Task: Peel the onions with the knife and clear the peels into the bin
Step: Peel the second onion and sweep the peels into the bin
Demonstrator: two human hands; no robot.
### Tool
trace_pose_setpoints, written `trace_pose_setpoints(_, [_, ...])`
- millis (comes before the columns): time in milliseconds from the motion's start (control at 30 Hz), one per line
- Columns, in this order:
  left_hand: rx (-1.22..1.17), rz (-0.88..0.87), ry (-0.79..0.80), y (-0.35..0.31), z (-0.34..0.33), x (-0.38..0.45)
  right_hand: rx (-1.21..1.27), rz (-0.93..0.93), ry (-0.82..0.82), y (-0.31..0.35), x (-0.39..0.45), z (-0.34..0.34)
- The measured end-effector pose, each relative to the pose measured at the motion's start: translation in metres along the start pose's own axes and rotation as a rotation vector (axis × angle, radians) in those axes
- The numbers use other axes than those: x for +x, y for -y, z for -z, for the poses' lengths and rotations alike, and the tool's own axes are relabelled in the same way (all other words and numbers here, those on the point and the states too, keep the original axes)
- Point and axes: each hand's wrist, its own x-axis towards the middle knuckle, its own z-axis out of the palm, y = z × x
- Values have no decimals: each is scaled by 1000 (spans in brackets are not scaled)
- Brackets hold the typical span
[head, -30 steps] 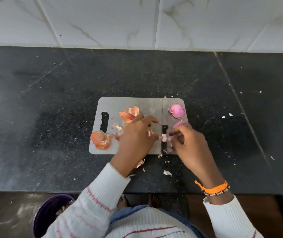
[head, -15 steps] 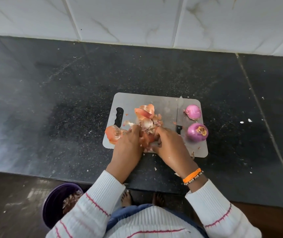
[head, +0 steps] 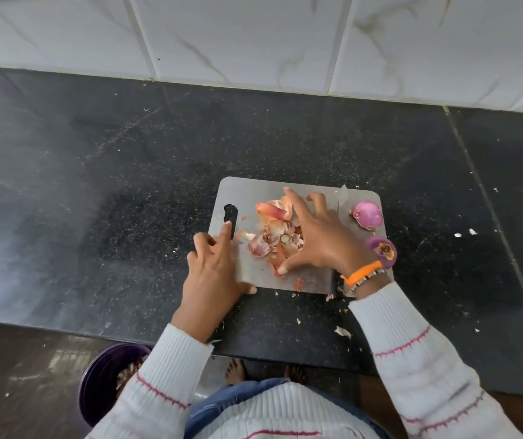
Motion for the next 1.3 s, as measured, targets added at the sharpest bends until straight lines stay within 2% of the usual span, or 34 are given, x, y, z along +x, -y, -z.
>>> trace_pose_setpoints(200, [-55,-98,115,-18,0,28,-26,30,97,13,23,-6])
trace_pose_setpoints(333, [-40,-146,136,-27,-3,38,6,22,84,14,28,-16])
trace_pose_setpoints(533, [-151,-222,23,-25,-6,48,79,1,0,16,24,-29])
trace_pose_setpoints(667, [-289,-229,-60,-22,-10,51,224,-14,-136,18,23,-37])
trace_pose_setpoints(900, [-388,-251,-127,-19,-15,52,366,-79,-319,24,22,-44])
trace_pose_setpoints(1133, [-422,-272,-182,-20,-6,33,481,-14,-381,32,3,-32])
trace_pose_setpoints(1300, [-418,-237,-255,-16,8,4,441,103,-377,46,-12,-24])
